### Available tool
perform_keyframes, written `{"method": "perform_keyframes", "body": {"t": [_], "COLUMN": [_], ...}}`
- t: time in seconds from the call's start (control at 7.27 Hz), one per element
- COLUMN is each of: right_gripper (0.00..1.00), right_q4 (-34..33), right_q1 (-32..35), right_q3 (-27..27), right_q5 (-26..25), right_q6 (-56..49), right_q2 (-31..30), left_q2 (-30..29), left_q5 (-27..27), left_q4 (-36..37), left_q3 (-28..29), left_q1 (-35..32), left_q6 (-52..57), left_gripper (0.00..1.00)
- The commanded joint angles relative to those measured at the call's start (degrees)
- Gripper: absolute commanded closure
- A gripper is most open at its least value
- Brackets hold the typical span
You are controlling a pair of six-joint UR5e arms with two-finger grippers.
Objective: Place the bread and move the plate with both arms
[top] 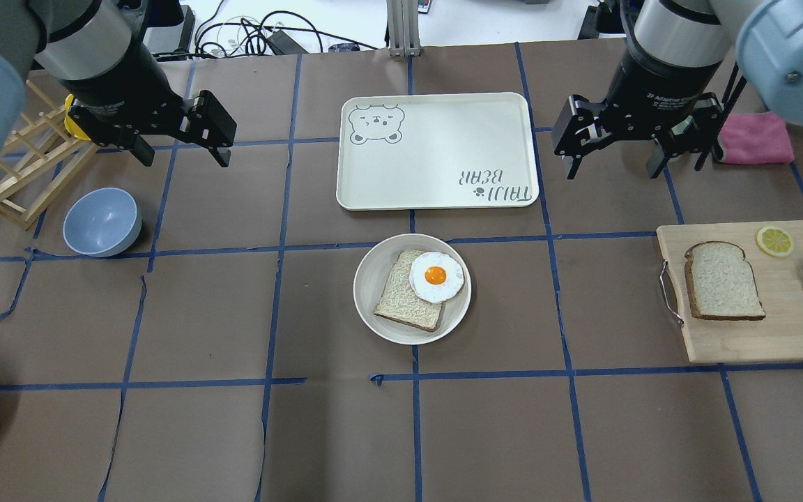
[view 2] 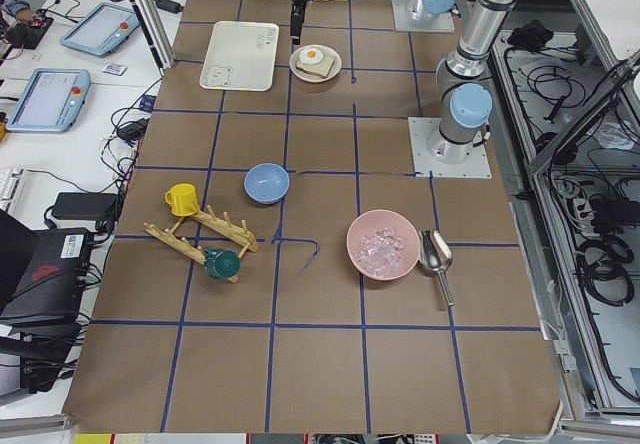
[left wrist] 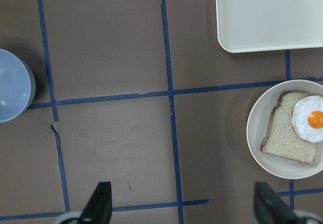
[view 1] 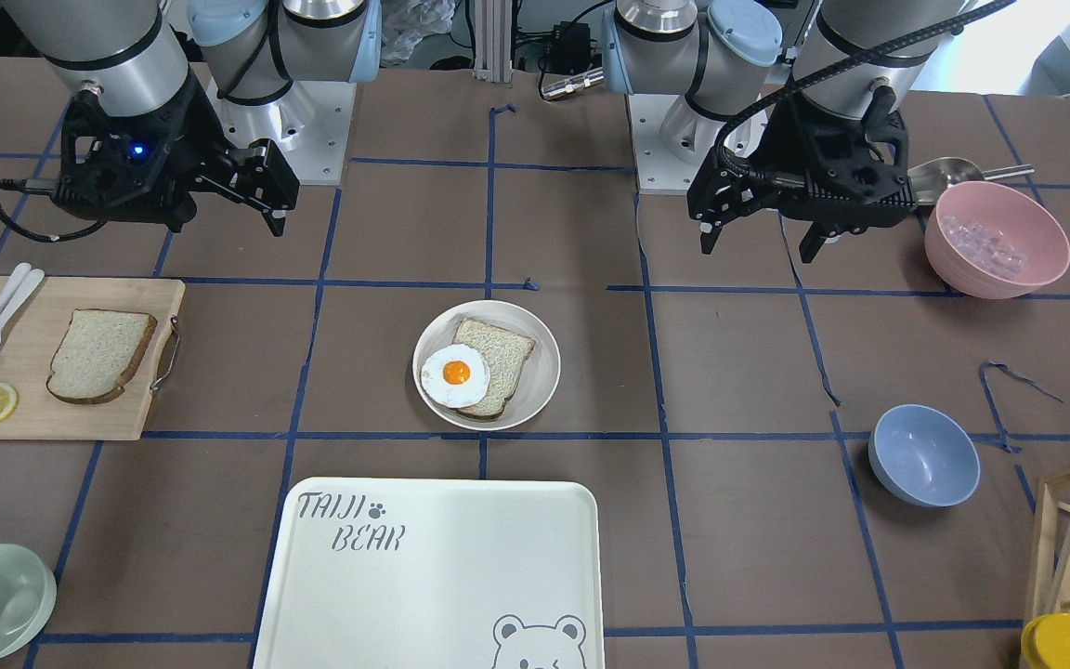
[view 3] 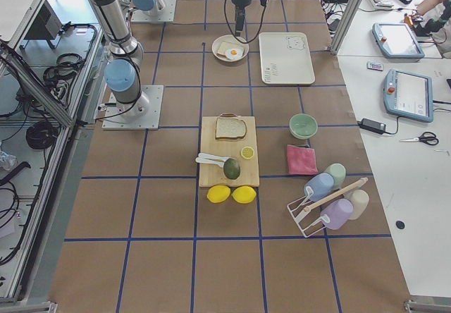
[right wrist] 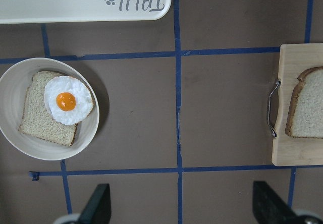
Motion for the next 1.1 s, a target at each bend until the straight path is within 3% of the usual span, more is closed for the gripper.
{"method": "perform_keyframes", "body": {"t": [0.0,0.41,0.69,0.83,0.96], "right_gripper": [0.0,0.0,0.02,0.15,0.15], "right_q4": [-0.8,-2.2,-9.7,-14.2,-18.5], "right_q1": [-1.2,-8.8,-13.5,-13.7,-14.2], "right_q3": [0.5,3.2,6.6,8.7,10.1], "right_q5": [-3.2,-7.9,-7.0,-7.4,-7.9], "right_q6": [4.4,3.7,3.6,3.9,4.5], "right_q2": [0.6,4.8,7.7,9.3,11.2], "left_q2": [0.5,0.8,1.1,1.1,1.1], "left_q5": [-1.1,-0.9,-0.8,-0.5,-0.5], "left_q4": [-0.2,0.0,-0.1,-0.1,0.0], "left_q3": [-0.2,-0.8,-0.9,-0.9,-0.9], "left_q1": [-0.2,-0.3,-0.4,-0.4,-0.4], "left_q6": [-0.7,-0.5,-0.6,-0.7,-0.7], "left_gripper": [0.0,0.0,0.0,0.0,0.0]}}
